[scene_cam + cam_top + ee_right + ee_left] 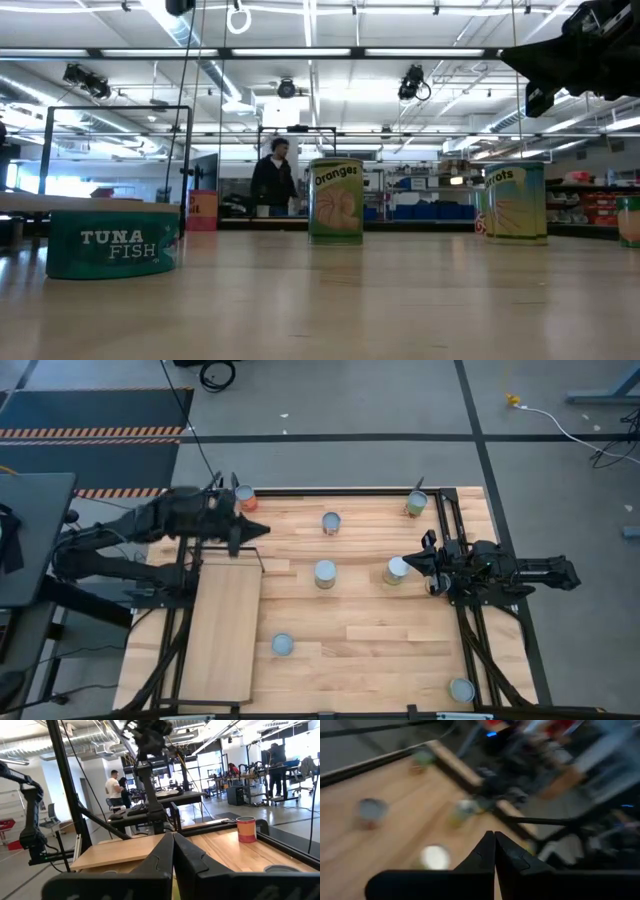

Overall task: Pick and place cans onto a shelf
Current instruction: Put the orange can on the shelf

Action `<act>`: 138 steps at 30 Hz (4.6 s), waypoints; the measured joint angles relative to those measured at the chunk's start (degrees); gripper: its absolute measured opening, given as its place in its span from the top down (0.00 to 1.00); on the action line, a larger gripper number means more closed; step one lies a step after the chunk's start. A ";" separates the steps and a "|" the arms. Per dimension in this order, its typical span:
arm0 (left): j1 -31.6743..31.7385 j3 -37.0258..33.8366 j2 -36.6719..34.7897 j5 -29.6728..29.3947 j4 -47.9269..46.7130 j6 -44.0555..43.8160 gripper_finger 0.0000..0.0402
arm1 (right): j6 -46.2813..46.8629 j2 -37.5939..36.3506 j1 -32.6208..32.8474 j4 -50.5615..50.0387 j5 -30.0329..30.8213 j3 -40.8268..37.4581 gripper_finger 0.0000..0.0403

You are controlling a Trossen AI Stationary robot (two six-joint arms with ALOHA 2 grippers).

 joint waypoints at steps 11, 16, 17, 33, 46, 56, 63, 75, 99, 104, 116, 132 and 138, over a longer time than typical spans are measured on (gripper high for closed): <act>23.12 2.45 8.28 0.00 -7.88 11.78 0.98 | 0.00 0.00 0.00 0.04 0.00 0.00 0.97; 32.71 2.45 10.09 -6.09 -16.24 16.92 0.98 | 0.00 0.00 0.00 0.03 0.00 0.01 0.97; 34.67 2.45 10.53 -6.32 -17.72 16.73 0.98 | 0.00 0.00 -0.01 0.04 0.00 0.01 0.97; 46.91 7.82 29.75 -1.00 -21.69 9.08 0.34 | 0.00 0.00 0.00 0.03 0.00 -0.01 0.97; 51.15 38.26 58.48 -0.62 -46.11 24.18 0.34 | 0.00 0.00 0.01 0.04 0.00 -0.01 0.97; 57.55 38.58 62.69 9.84 -47.09 35.01 0.35 | 0.00 0.00 0.00 0.03 -0.02 0.01 0.97; 63.06 38.58 62.92 17.83 -44.37 28.40 0.35 | 0.00 0.00 0.01 0.03 -0.02 0.00 0.97; 62.64 38.54 68.04 19.95 -48.48 26.21 0.35 | 0.00 -0.02 0.00 0.03 -0.02 0.00 0.97; 56.42 38.49 70.69 17.86 -52.83 5.42 0.65 | 0.00 -0.02 -0.01 0.02 -0.02 0.01 0.97; 54.32 38.49 71.49 19.86 -51.31 -0.42 0.68 | 0.00 -0.02 -0.01 0.04 -0.02 0.01 0.97; 49.94 38.50 71.42 20.45 -47.02 -4.23 0.86 | 0.00 -0.02 -0.01 0.02 -0.02 0.00 0.97; 46.35 40.84 69.43 20.85 -43.56 -0.36 0.98 | 0.00 0.00 0.00 0.02 -0.02 0.00 0.97; 45.99 49.24 69.35 18.47 -44.25 6.27 0.98 | 0.00 -0.02 0.00 0.02 -0.01 0.00 0.97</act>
